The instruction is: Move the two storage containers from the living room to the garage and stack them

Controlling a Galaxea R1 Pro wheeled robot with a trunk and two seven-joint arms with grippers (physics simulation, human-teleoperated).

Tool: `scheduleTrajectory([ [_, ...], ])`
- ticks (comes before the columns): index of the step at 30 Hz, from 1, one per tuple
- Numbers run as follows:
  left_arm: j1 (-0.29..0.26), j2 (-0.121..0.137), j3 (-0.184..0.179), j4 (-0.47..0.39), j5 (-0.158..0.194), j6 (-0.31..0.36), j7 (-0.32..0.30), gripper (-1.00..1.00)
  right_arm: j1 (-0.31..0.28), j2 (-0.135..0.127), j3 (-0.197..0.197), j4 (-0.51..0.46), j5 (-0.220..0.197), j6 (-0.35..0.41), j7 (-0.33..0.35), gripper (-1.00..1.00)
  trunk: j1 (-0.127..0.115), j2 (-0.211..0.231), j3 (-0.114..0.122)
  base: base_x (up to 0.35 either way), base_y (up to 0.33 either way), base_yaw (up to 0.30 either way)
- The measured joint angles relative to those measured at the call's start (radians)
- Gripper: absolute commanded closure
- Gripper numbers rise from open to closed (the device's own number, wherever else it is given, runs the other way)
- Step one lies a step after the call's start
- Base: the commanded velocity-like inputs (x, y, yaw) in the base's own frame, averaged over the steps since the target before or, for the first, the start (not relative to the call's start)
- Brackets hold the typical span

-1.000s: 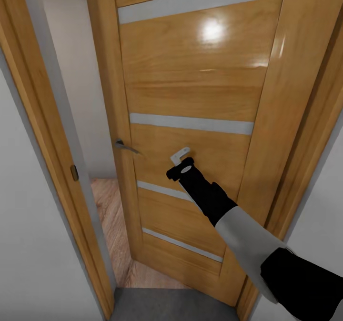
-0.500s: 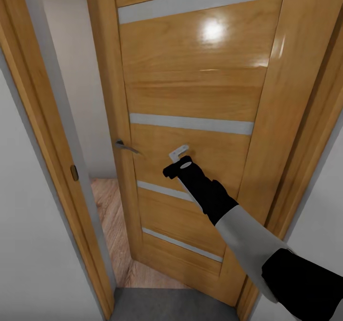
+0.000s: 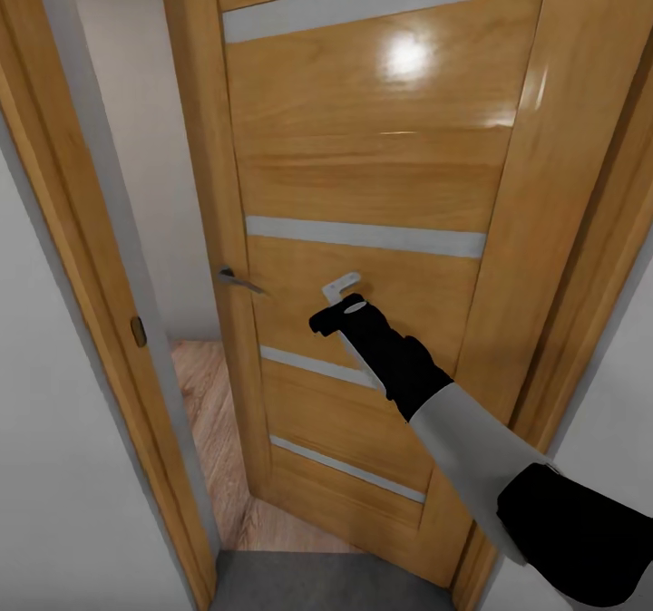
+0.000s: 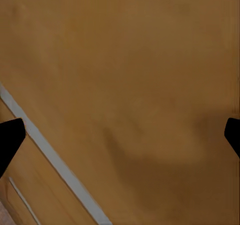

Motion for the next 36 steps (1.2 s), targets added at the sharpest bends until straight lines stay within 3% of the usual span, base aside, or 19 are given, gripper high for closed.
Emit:
scheduleTrajectory([
  [2, 0.0, 0.0, 0.0, -0.001, -0.003, 0.001, 0.0, -1.0, 0.0, 0.0, 0.001, -0.004, -0.018, -0.001, 0.004, -1.0, 0.0, 0.0, 0.0, 0.29, 0.0, 0.0],
  [8, 0.0, 0.0, -0.001, -0.003, -0.005, 0.001, 0.0, -1.0, 0.0, 0.0, 0.004, -0.025, -0.004, 0.005, 0.0, -1.0, 0.0, 0.0, 0.0, 0.185, 0.0, 0.0],
  [12, 0.0, 0.0, -0.001, -0.003, -0.006, 0.0, 0.0, -1.0, 0.0, 0.0, 0.006, -0.02, -0.036, 0.01, -0.043, -1.0, 0.0, 0.0, 0.0, 0.014, 0.0, 0.0],
  [17, 0.0, 0.0, -0.002, -0.008, -0.006, 0.0, -0.001, -1.0, 0.0, 0.0, 0.007, 0.01, -0.018, 0.011, -0.136, -1.0, 0.0, 0.0, 0.0, 0.001, 0.0, 0.0],
  [25, 0.0, 0.0, -0.002, -0.009, -0.006, 0.0, -0.001, -1.0, -0.06, 0.0, 0.005, 0.192, 0.062, 0.001, -0.164, -1.0, 0.0, 0.0, 0.0, 0.0, 0.0, 0.0],
  [36, 0.001, -0.002, -0.002, -0.009, -0.006, 0.0, -0.001, -1.0, -0.105, 0.0, 0.002, 0.261, 0.041, -0.021, -0.161, -1.0, 0.0, 0.0, 0.0, 0.0, 0.0, 0.0],
])
